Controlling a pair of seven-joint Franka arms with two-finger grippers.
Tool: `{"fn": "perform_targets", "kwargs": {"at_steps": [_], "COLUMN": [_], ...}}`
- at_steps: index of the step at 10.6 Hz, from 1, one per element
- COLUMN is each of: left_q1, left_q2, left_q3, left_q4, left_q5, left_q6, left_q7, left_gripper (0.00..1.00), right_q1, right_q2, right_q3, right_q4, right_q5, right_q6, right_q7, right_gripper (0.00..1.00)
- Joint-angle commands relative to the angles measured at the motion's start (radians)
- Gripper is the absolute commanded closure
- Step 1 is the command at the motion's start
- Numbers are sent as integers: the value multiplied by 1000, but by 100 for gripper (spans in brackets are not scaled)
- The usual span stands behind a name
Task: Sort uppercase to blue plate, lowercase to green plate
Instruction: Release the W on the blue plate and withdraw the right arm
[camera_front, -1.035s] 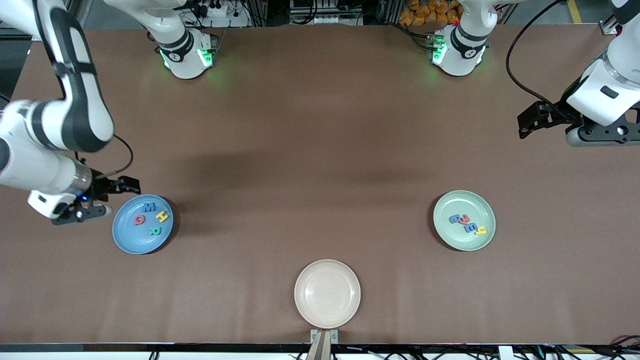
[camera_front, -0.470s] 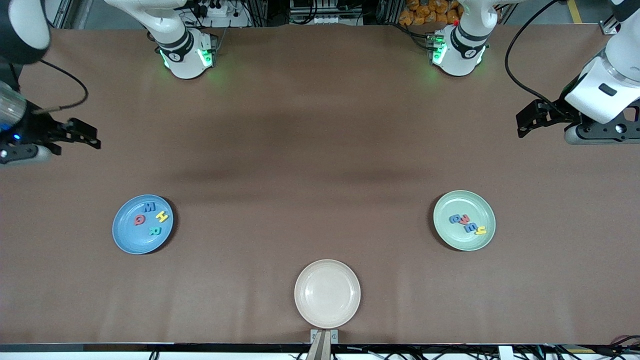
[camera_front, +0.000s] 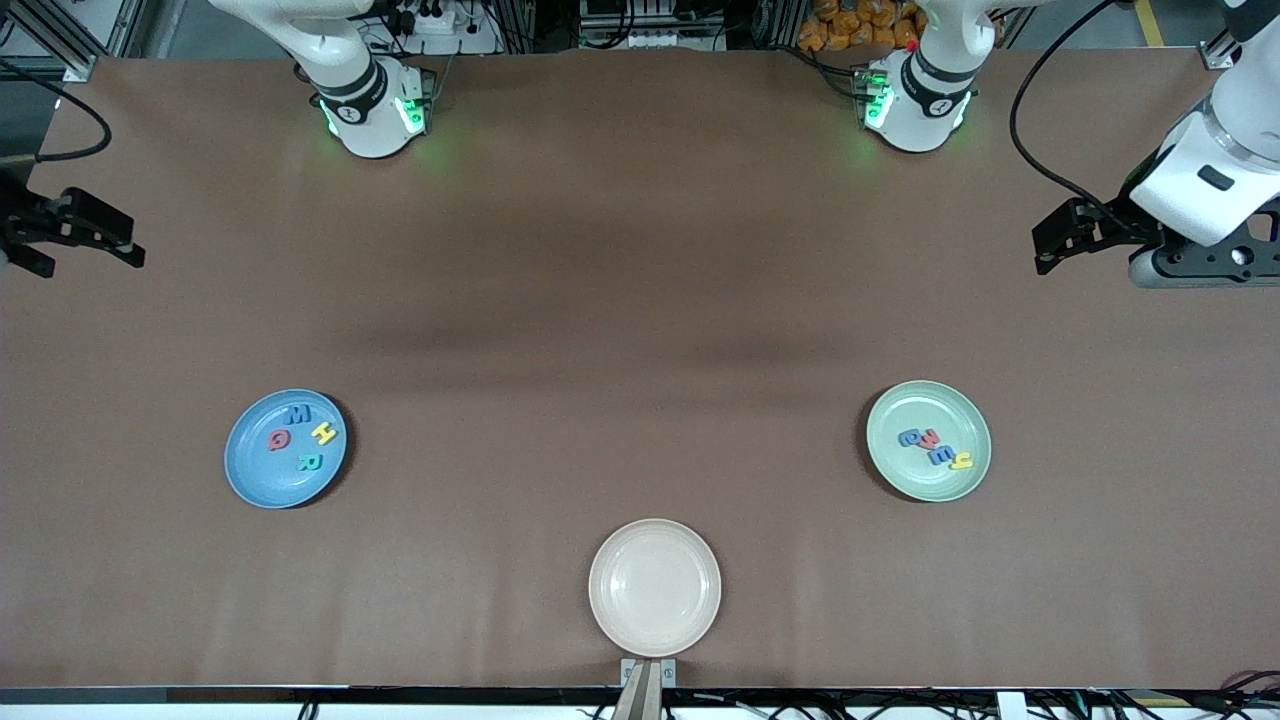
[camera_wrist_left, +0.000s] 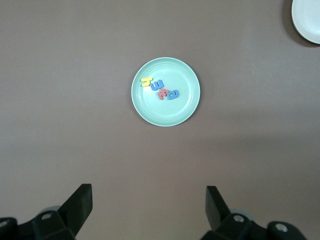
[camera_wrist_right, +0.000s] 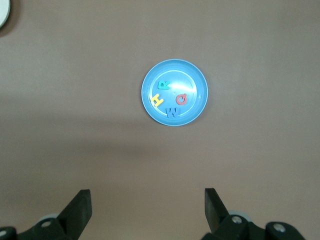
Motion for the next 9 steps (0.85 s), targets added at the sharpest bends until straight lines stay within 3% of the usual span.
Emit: {"fn": "perform_targets", "kwargs": {"at_steps": [1,9], "left_q1": [5,5], "left_q2": [-6,-5], "left_q3": [0,-2], "left_q4": [26,61], "left_q5": [-18,-22], "left_q6": [-19,-62], "left_q7": [20,22], "left_gripper": [0,0], "right_q1": [-6,2], "right_q2": [10,10], "right_q3": [11,8], "right_q4": [62,79], "right_q5": [-12,-21], "right_q6": [-38,-73], "right_q7": [20,59], "right_gripper": [0,0]}}
